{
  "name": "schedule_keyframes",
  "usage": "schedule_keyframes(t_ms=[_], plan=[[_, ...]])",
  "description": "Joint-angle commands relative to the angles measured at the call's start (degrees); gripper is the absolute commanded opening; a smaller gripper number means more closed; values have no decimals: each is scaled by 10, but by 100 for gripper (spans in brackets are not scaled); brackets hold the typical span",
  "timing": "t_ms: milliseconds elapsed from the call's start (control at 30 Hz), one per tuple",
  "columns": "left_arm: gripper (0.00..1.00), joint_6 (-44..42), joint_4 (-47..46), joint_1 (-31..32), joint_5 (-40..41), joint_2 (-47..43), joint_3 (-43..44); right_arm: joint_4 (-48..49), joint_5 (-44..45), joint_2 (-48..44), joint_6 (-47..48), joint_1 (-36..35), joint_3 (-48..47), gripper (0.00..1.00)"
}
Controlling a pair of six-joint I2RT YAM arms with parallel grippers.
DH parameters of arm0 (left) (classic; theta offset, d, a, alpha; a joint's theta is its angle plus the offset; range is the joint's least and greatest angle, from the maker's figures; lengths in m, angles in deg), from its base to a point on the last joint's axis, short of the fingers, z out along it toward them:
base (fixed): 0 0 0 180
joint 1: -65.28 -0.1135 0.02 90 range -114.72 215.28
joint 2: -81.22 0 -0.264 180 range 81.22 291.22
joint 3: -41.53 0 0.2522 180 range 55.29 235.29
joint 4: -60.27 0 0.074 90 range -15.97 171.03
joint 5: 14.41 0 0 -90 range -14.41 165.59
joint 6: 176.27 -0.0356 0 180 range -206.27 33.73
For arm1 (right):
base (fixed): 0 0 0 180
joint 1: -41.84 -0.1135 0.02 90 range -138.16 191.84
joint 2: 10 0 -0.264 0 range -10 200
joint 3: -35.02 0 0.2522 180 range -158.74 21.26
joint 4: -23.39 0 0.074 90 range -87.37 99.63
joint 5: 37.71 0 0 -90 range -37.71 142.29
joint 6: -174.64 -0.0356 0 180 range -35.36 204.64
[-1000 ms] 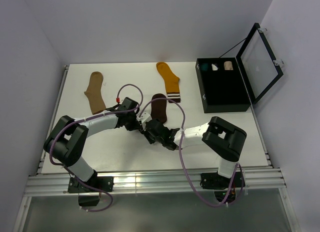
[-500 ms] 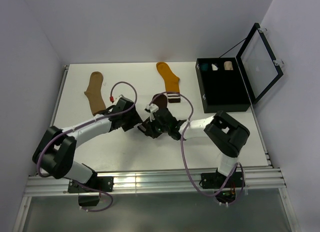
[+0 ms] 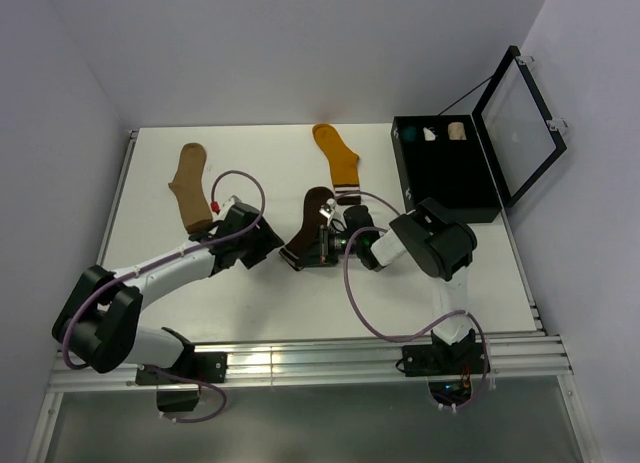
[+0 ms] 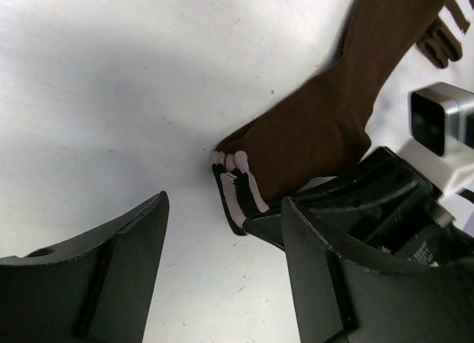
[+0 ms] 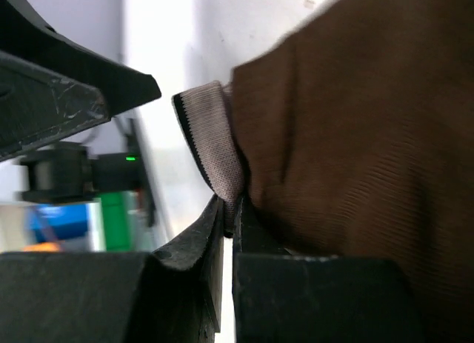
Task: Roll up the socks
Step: Roll the sock at the center of the board.
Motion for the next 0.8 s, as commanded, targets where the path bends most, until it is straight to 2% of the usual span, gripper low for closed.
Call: schedule_keyframes(t_ms=[0,100,367,633,767], plan=[[68,14,-41,-1,-20,13,0,127,-62,34,-114,14,16,0],[68,15,-51,-1,-26,26,2,141,-68,57,-136,20,16,0],[63,13,-56,-1,-33,64,10,95,-60,62,-120,25,1,0],[50,8,-56,-1,-32,105,19,80,-50,61,-112,25,-1,0],[43,6,-53,-1,-33,128,23,43,-39,49,-85,25,-6,1]])
